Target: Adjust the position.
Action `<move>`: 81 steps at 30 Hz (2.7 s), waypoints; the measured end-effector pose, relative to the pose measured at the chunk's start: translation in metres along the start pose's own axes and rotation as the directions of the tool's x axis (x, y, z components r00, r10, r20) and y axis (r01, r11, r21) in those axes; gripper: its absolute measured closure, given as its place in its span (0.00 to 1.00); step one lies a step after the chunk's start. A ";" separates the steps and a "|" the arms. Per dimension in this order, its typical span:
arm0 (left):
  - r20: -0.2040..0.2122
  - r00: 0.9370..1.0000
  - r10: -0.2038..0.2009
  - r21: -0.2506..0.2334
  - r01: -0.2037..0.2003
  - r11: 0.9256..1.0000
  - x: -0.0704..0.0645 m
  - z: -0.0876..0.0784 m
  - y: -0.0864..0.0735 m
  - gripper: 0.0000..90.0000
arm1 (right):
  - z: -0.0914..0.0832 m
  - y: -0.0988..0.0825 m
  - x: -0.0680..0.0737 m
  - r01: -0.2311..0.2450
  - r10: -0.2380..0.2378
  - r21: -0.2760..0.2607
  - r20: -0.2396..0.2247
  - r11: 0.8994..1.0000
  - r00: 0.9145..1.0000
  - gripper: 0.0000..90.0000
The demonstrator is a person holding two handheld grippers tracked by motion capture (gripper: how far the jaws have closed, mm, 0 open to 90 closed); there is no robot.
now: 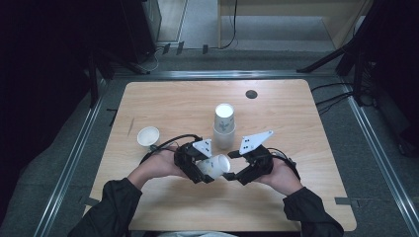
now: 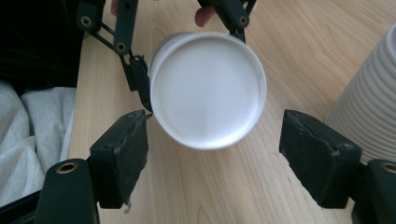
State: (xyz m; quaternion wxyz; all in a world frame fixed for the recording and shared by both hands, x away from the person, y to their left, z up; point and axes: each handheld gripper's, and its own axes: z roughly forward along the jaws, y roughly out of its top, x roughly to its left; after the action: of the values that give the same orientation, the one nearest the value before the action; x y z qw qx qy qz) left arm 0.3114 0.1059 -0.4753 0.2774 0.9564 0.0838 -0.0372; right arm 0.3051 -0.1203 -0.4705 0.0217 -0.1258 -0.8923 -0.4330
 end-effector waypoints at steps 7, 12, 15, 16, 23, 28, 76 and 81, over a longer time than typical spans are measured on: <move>0.027 0.999 0.036 -0.003 -0.036 0.999 -0.005 0.003 0.004 0.32 | 0.009 0.004 0.005 0.021 -0.021 0.014 -0.027 1.000 0.999 0.27; 0.044 0.997 0.062 -0.005 -0.062 0.998 -0.011 0.004 0.006 0.32 | 0.014 0.008 0.012 0.068 -0.066 0.030 -0.053 0.997 0.996 0.29; 0.044 0.997 0.065 0.001 -0.065 0.998 -0.011 0.005 0.007 0.32 | 0.015 0.008 0.013 0.079 -0.077 0.037 -0.067 0.996 0.995 0.35; 0.046 0.997 0.063 0.002 -0.063 0.998 -0.011 0.005 0.007 0.32 | 0.015 0.008 0.013 0.081 -0.078 0.041 -0.074 0.996 0.994 0.38; 0.048 0.998 0.046 -0.040 -0.045 0.998 -0.008 0.001 0.005 0.29 | 0.012 0.012 0.013 0.076 -0.073 0.045 -0.065 0.996 0.995 0.39; 0.040 0.999 0.024 -0.066 -0.021 0.998 -0.006 -0.002 0.005 0.14 | 0.007 0.013 0.012 0.071 -0.070 0.030 -0.052 0.997 0.996 0.39; 0.026 0.994 -0.110 -0.520 0.108 0.847 -0.018 -0.051 -0.032 0.26 | -0.016 0.042 -0.002 0.014 -0.055 -0.212 -0.191 0.977 0.980 0.39; 0.032 0.995 -0.098 -0.499 0.101 0.861 -0.018 -0.051 -0.032 0.28 | -0.016 0.043 -0.001 0.018 -0.061 -0.210 -0.198 0.978 0.978 0.39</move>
State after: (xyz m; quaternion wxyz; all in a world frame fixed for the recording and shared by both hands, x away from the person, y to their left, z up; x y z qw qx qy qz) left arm 0.2891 0.1573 -0.4464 0.5132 0.8464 0.1388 -0.0312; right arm 0.3156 -0.1076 -0.4283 0.0912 -0.0646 -0.8379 -0.5343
